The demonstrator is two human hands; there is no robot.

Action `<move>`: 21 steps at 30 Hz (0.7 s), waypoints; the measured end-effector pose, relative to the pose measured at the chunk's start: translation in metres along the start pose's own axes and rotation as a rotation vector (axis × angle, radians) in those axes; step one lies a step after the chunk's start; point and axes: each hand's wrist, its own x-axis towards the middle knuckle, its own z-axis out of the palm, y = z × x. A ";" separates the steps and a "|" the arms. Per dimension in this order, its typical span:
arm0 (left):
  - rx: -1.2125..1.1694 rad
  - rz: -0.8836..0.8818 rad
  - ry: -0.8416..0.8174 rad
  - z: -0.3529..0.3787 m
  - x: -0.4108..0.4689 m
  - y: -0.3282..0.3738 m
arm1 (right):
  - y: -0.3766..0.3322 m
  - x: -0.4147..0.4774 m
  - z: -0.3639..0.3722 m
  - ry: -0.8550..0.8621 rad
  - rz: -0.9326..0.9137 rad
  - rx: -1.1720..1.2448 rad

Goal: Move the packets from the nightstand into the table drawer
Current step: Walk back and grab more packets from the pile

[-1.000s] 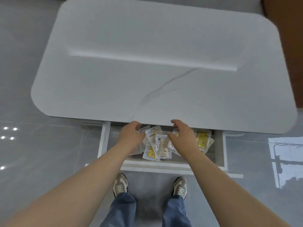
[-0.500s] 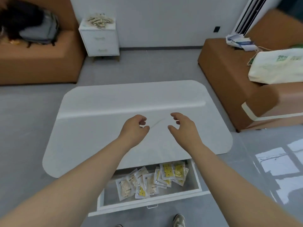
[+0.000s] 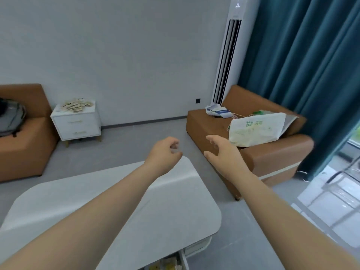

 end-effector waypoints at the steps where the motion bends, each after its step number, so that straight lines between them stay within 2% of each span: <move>1: -0.006 0.027 0.002 0.009 0.007 0.020 | 0.009 0.004 -0.021 0.021 -0.005 -0.010; 11: -0.046 0.262 -0.023 0.088 0.065 0.178 | 0.088 0.020 -0.177 0.185 -0.020 -0.089; 21: -0.043 0.380 -0.114 0.176 0.155 0.243 | 0.181 0.085 -0.235 0.241 0.045 -0.186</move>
